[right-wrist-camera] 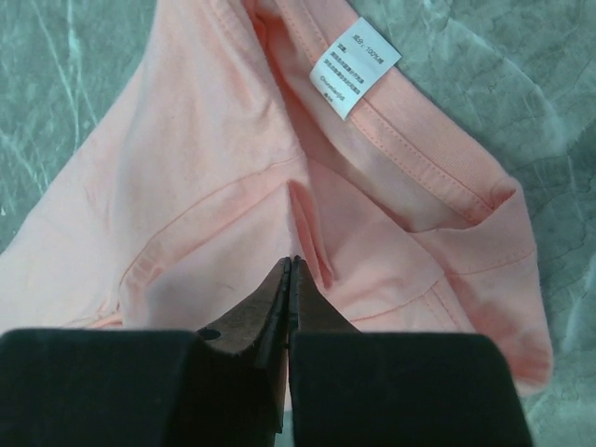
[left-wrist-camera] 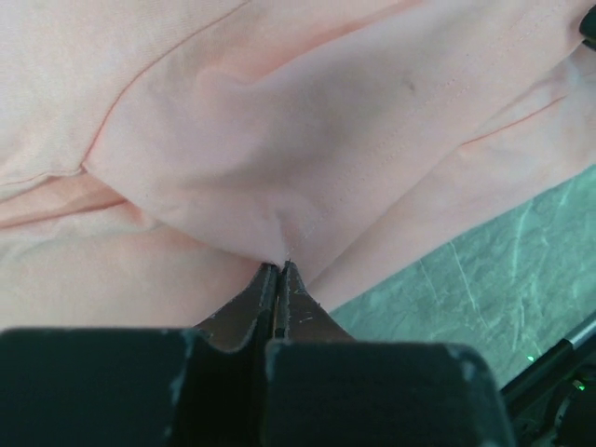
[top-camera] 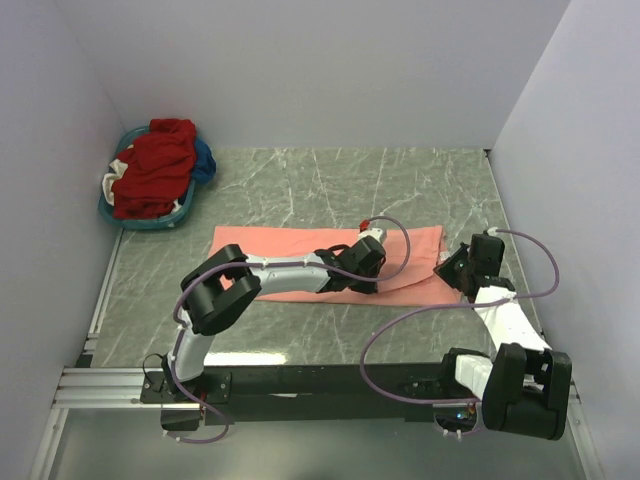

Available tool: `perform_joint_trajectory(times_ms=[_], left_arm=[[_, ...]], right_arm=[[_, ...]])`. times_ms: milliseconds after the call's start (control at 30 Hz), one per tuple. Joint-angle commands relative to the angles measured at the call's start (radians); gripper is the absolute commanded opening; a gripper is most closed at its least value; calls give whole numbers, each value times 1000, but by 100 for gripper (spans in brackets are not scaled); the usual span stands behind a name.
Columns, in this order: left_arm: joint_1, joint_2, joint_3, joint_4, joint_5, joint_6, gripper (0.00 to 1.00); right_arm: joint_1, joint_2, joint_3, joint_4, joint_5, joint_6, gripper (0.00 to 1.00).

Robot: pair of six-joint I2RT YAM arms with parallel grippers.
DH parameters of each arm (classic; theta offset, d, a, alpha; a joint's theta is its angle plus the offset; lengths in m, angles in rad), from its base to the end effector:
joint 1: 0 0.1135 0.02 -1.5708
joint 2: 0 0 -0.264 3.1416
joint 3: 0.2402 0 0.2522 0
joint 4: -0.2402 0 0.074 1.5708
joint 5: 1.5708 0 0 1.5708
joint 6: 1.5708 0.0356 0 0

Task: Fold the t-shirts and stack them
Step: Fold the tshirt

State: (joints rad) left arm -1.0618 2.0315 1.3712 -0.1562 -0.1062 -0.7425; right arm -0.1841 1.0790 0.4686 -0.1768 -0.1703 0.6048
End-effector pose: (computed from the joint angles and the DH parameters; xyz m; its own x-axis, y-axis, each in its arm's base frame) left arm 0.2189 -0.3846 0.1674 -0.8248 0.0984 -0.5568 0.3736 0.8340 -0.4061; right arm 0.2050 -0.0320 0.1777 -0.5372 0.6700 -0.5124 0.4477 0.7413 0.5001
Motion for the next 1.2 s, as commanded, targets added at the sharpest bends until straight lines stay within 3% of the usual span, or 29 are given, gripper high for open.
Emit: perform_joint_trajectory(times_ms=[0,700,1167], left_arm=[[-7,-102,-15,15,-21,-18,1],[28,-177,-144,44,31,-96,1],[85,-203,-216,109,118,-166,8]], right_arm=[[-9,-48,-10,-26,-12,-22,2],[-6,-410,-62,-231,-150,21,0],[11,-582,-136,-316,-225,59,0]])
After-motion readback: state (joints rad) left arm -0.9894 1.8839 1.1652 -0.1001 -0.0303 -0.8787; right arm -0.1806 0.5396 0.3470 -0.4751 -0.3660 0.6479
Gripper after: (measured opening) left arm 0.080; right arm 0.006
